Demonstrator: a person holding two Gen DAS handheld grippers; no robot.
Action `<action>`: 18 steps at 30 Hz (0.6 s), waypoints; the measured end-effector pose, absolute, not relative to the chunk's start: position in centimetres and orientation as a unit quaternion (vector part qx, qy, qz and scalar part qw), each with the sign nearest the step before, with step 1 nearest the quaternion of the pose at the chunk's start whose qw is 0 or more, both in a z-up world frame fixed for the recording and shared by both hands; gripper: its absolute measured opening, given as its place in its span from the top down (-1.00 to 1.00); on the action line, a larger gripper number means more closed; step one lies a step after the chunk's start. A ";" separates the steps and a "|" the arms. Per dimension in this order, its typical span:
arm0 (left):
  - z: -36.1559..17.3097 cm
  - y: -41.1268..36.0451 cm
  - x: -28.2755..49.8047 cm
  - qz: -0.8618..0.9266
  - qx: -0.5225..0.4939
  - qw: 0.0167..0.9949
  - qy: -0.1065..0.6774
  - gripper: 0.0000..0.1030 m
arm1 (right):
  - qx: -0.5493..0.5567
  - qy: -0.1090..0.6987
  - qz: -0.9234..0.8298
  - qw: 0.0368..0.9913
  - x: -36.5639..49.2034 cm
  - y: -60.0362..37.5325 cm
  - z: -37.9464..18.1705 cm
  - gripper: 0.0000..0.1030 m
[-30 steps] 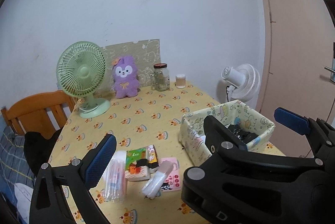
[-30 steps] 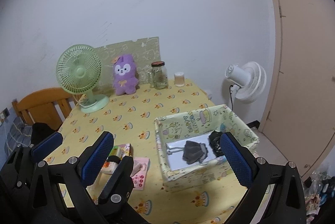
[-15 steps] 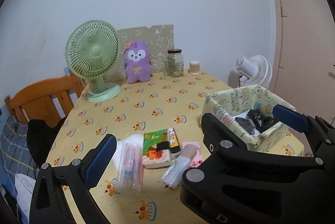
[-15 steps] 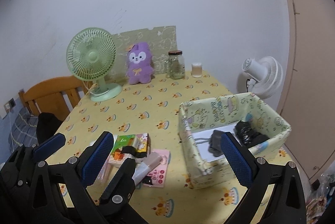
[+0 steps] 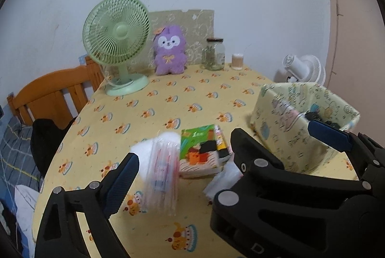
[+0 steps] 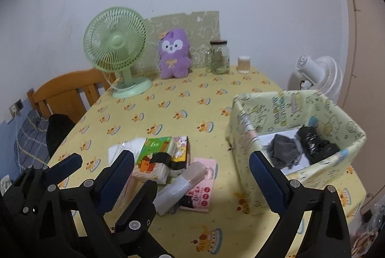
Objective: Organize soft objects
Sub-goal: 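Move both grippers back over the remaining items on the table, then grasp the clear straw bag with the left gripper while the right gripper grasps the white cloth roll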
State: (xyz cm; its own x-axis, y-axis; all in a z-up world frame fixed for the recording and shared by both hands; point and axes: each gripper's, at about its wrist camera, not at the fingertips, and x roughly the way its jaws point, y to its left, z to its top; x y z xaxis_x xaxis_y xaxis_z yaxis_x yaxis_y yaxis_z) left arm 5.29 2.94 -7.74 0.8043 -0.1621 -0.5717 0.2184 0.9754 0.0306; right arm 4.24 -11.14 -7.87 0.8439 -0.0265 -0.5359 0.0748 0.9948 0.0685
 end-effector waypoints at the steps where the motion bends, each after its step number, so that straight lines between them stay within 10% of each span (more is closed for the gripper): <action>1: -8.1 3.1 5.6 -0.094 0.046 0.947 0.303 -0.85 | 0.042 0.285 -0.024 0.957 4.6 -11.0 -8.3 -0.77; 18: -12.1 5.0 7.9 -0.045 0.040 0.931 0.360 -0.58 | 0.034 0.346 -0.014 0.938 7.4 -9.5 -12.4 -0.68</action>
